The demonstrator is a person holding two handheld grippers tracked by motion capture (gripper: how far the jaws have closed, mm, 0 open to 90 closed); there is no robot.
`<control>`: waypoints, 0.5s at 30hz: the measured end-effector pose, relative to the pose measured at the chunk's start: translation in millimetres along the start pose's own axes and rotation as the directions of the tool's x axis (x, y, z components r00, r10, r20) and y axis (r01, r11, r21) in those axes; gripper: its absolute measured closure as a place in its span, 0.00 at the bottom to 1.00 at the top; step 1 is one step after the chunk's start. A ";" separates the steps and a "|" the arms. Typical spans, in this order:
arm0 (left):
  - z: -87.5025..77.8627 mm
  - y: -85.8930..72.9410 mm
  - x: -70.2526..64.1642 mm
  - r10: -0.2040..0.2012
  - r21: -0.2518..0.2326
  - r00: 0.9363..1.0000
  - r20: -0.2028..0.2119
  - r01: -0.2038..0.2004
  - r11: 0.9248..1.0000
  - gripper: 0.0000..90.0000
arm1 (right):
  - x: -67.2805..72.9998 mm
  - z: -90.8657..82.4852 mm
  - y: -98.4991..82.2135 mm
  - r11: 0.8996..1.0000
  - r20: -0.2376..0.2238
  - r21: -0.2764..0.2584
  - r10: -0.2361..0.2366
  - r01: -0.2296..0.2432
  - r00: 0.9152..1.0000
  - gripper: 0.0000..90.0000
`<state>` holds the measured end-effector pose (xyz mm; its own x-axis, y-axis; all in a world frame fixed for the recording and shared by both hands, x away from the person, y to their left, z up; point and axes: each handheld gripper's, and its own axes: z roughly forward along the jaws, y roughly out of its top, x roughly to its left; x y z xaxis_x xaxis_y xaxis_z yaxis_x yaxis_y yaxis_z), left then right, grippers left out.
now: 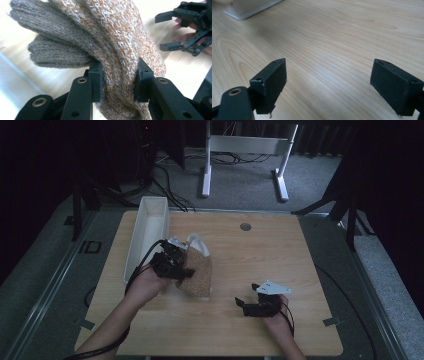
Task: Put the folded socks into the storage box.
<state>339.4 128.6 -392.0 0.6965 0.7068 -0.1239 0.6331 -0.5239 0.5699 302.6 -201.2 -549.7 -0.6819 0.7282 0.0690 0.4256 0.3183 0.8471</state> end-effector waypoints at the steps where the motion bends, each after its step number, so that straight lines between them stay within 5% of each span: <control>1: -2.7 1.3 1.6 0.002 0.004 1.000 -0.004 -0.002 1.000 0.74 | -0.1 0.3 -0.3 1.000 0.000 -0.001 -0.001 0.001 1.000 0.15; 15: -40.1 15.2 34.2 -0.027 0.073 0.996 -0.088 0.033 0.997 0.74 | -0.6 0.3 -1.2 1.000 -0.003 -0.013 -0.008 0.008 1.000 0.15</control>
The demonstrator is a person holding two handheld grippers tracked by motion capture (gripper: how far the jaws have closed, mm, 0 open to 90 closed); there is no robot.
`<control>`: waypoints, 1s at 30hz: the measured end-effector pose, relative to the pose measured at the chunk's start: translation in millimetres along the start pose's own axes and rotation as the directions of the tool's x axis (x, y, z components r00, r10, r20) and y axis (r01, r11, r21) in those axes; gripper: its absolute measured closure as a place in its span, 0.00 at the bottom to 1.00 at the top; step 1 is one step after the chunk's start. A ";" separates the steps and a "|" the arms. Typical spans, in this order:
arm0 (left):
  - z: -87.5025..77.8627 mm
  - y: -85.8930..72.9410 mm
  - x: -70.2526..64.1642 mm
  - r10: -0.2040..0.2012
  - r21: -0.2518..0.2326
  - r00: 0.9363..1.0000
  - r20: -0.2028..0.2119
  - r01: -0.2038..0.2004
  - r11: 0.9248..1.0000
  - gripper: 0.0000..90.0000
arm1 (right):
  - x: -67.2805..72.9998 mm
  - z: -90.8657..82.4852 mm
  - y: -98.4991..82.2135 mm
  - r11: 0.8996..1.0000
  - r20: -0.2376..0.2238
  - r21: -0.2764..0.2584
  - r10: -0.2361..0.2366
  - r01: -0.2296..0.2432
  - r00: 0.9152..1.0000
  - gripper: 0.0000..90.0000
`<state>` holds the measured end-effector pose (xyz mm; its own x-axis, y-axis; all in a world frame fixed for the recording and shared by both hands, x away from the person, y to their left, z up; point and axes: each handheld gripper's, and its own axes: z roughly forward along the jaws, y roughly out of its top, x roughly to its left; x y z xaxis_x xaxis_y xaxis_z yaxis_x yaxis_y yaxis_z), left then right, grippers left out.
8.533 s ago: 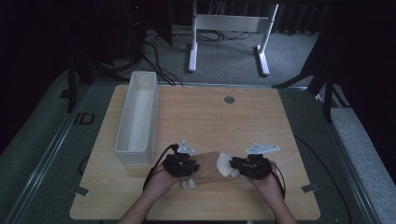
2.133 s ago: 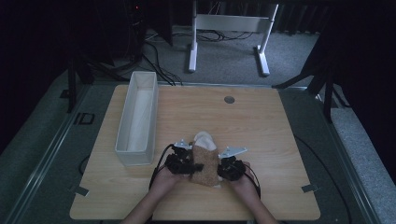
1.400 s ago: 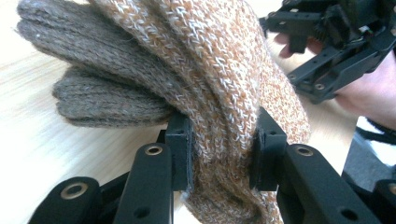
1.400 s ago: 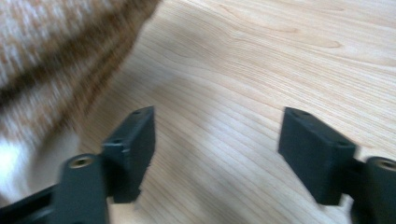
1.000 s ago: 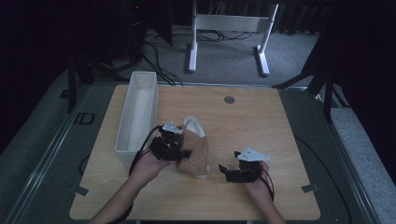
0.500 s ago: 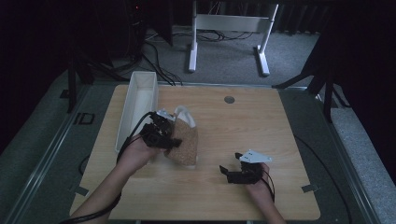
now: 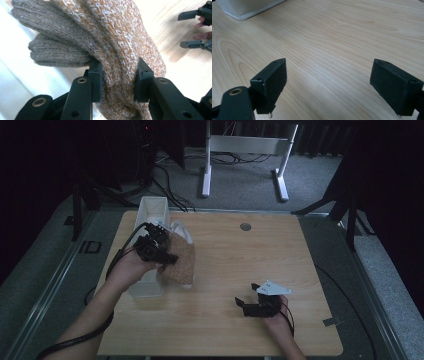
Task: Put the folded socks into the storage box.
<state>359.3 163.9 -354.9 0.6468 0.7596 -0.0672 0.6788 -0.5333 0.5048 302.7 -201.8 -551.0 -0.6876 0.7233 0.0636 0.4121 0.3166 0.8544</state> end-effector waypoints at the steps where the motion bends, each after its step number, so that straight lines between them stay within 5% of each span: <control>1: -2.7 0.8 2.0 -0.004 0.004 1.000 -0.007 0.004 1.000 0.74 | 0.0 -0.1 0.0 1.000 0.001 -0.001 0.000 0.000 1.000 0.15; 13: -29.2 7.5 24.9 -0.009 0.101 0.986 -0.165 0.025 0.995 0.74 | -0.6 -0.6 -0.1 1.000 -0.001 -0.006 -0.003 0.003 1.000 0.15; 16: -31.8 9.9 31.1 -0.005 0.137 0.977 -0.215 0.036 0.990 0.74 | -0.9 -1.0 -0.1 1.000 -0.002 -0.011 -0.003 0.003 1.000 0.15; 21: -23.4 8.5 37.3 0.026 0.213 0.950 -0.313 0.043 0.976 0.74 | -0.1 -1.0 0.2 1.000 -0.005 -0.013 -0.013 0.012 1.000 0.15; 26: -20.8 4.0 46.8 -0.006 0.216 0.951 -0.308 0.076 0.973 0.74 | -0.3 -0.6 0.0 1.000 -0.004 -0.013 -0.014 0.014 1.000 0.15; 30: -11.5 -1.1 54.8 -0.015 0.237 0.945 -0.326 0.097 0.967 0.74 | 0.2 -0.7 0.3 1.000 -0.004 -0.015 -0.016 0.016 1.000 0.16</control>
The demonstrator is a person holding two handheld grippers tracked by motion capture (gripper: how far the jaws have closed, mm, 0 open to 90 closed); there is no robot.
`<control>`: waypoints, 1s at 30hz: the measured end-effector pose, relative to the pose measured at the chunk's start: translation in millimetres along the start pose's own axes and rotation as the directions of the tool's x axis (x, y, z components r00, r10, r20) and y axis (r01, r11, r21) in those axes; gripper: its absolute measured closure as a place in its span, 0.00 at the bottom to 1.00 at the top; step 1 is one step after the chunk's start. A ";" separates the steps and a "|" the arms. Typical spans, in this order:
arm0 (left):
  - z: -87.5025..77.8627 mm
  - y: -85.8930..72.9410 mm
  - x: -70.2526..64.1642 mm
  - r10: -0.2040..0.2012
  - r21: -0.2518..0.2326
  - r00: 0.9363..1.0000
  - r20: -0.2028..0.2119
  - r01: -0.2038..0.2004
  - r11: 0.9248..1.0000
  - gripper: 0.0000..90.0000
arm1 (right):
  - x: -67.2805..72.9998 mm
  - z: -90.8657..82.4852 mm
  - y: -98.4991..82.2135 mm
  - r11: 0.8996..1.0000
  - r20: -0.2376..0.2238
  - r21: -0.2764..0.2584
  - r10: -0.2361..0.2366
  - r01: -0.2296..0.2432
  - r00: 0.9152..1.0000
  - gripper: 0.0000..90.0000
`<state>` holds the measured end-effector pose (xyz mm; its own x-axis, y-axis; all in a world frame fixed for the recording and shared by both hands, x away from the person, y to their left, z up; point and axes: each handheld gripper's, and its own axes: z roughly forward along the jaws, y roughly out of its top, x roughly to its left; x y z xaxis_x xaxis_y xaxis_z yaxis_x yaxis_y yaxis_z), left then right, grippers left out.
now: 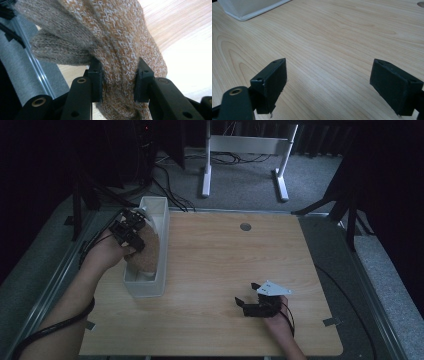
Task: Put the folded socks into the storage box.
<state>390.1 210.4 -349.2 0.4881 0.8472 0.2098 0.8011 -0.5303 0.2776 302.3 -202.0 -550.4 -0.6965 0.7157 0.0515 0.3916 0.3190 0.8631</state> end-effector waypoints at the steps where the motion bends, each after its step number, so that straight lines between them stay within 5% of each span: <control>1: 0.0 0.0 0.0 0.000 0.000 1.000 0.000 0.000 1.000 0.74 | 0.0 0.0 0.0 1.000 0.000 0.000 0.000 0.000 1.000 0.16; 8: 19.1 -5.1 5.7 -0.033 0.013 0.999 0.023 0.033 0.999 0.74 | 1.0 0.4 -0.1 1.000 0.004 0.005 -0.009 0.009 1.000 0.16; 15: 42.1 0.3 -5.0 -0.001 0.056 1.000 0.029 -0.001 0.998 0.74 | 1.1 0.1 -0.1 1.000 0.005 0.004 -0.009 0.009 1.000 0.16; 30: 88.6 0.9 -11.7 -0.006 0.124 0.998 0.057 -0.001 0.992 0.73 | 0.1 0.1 -0.2 1.000 0.003 0.003 -0.005 0.005 1.000 0.16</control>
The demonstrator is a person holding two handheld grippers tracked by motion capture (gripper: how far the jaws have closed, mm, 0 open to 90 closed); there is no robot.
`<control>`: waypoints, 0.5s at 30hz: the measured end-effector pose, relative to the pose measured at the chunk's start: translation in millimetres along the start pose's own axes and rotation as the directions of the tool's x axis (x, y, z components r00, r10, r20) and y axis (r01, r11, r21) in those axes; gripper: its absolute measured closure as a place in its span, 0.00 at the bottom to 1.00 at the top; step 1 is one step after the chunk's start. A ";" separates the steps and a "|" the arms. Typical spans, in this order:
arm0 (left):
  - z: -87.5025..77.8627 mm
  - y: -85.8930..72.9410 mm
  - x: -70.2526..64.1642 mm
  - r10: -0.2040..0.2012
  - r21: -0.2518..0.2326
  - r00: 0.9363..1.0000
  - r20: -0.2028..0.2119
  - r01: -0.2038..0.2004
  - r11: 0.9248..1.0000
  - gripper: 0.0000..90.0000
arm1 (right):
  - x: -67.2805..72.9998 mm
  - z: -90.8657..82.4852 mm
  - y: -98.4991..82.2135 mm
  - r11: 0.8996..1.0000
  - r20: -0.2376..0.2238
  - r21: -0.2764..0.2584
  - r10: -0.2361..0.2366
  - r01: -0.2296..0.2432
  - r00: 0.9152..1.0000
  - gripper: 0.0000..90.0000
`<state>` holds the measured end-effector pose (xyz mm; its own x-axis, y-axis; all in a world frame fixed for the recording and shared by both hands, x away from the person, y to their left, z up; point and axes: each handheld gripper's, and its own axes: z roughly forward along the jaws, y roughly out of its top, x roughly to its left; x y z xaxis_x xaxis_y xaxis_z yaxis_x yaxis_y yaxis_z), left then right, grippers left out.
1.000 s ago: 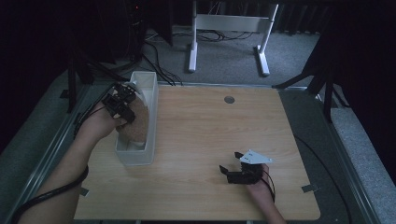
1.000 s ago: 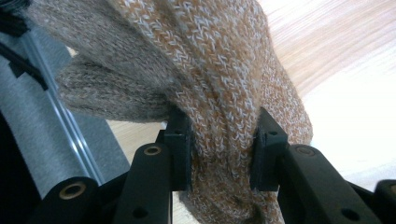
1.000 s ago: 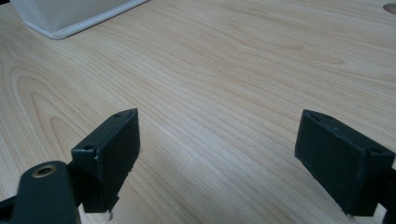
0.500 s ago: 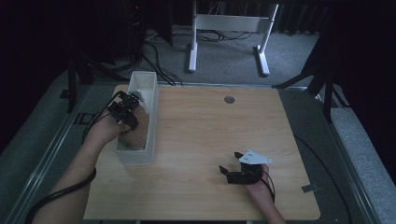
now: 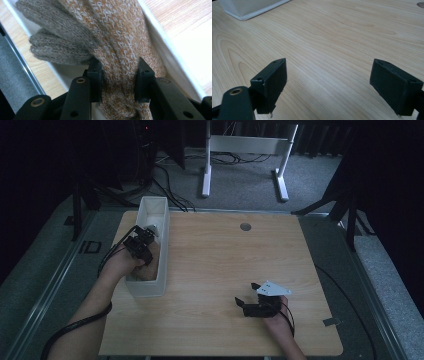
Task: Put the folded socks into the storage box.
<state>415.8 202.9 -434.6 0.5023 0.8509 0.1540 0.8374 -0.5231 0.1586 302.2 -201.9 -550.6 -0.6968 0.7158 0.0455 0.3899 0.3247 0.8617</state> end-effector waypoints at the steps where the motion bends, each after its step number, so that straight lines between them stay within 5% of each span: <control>1: 2.9 0.2 -0.7 -0.002 0.003 1.000 -0.001 0.002 1.000 0.73 | -0.1 0.1 -0.1 1.000 0.001 0.000 0.001 -0.001 1.000 0.16; 7: 14.6 -0.2 0.1 -0.025 -0.011 1.000 0.008 0.025 1.000 0.69 | 0.2 0.4 -0.4 1.000 0.000 0.002 -0.001 0.001 1.000 0.16; 12: 7.2 -4.8 7.5 -0.087 -0.100 0.995 0.053 0.092 0.991 0.54 | 0.6 0.7 -0.6 1.000 0.003 0.006 -0.006 0.006 1.000 0.16; 15: 0.9 -8.1 8.8 -0.084 -0.123 0.994 0.074 0.093 0.988 0.43 | 0.6 0.8 -0.5 1.000 0.004 0.005 -0.007 0.007 1.000 0.16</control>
<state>413.6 214.7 -435.3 0.4448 0.8931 0.0678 0.8474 -0.4442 0.2909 302.1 -201.1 -551.4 -0.6970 0.7160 0.0380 0.3884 0.3326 0.8594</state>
